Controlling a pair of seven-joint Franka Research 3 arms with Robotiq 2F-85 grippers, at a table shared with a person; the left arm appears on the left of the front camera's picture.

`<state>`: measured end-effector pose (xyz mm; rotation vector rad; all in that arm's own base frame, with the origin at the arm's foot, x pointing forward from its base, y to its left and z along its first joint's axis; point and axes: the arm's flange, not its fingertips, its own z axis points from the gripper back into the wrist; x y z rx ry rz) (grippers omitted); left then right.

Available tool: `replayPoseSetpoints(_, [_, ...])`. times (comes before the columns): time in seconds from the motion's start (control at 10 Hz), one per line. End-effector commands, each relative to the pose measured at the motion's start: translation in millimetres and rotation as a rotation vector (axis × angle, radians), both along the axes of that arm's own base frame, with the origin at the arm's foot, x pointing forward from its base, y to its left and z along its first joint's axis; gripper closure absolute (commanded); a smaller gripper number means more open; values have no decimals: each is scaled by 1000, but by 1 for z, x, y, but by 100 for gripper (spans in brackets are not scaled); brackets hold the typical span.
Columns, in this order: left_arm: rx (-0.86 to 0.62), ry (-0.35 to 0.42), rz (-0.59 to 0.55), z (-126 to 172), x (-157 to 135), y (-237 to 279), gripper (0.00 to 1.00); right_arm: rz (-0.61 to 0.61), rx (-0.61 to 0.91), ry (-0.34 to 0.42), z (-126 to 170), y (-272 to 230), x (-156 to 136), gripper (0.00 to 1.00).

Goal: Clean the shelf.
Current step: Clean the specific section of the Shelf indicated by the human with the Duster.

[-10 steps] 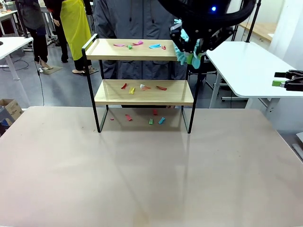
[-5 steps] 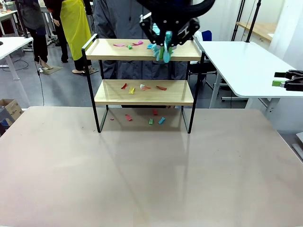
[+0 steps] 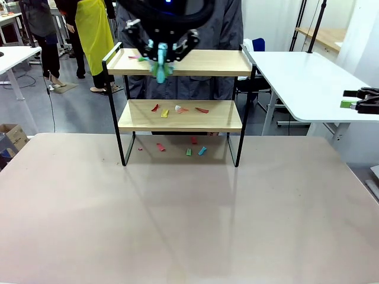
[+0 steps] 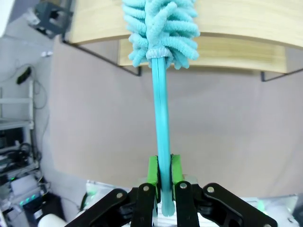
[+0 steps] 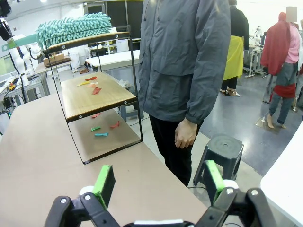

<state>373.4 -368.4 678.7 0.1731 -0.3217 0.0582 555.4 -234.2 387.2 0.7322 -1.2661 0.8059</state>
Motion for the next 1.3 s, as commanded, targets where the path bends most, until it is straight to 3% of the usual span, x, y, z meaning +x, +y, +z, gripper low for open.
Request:
replayPoseSetpoints(0.0, [81, -1, 28, -8, -10, 36, 87, -1, -5, -1, 2, 1, 0, 0])
replayPoseSetpoints(0.4, [336, -121, 108, 9, -25, 57, 87, -1, -5, -1, 2, 1, 0, 0])
replayPoseSetpoints(0.6, [344, -197, 64, 27, -38, 50, 87, -1, -5, -1, 2, 1, 0, 0])
replayPoseSetpoints(0.7, [282, -214, -1, 35, -45, 47, 87, -1, -5, -1, 2, 1, 0, 0])
replayPoseSetpoints(0.8, [326, -153, 83, 16, -35, 46, 87, -1, -5, -1, 2, 1, 0, 0])
replayPoseSetpoints(1.2, [326, -153, 83, 16, -35, 46, 87, -1, -5, -1, 2, 1, 0, 0])
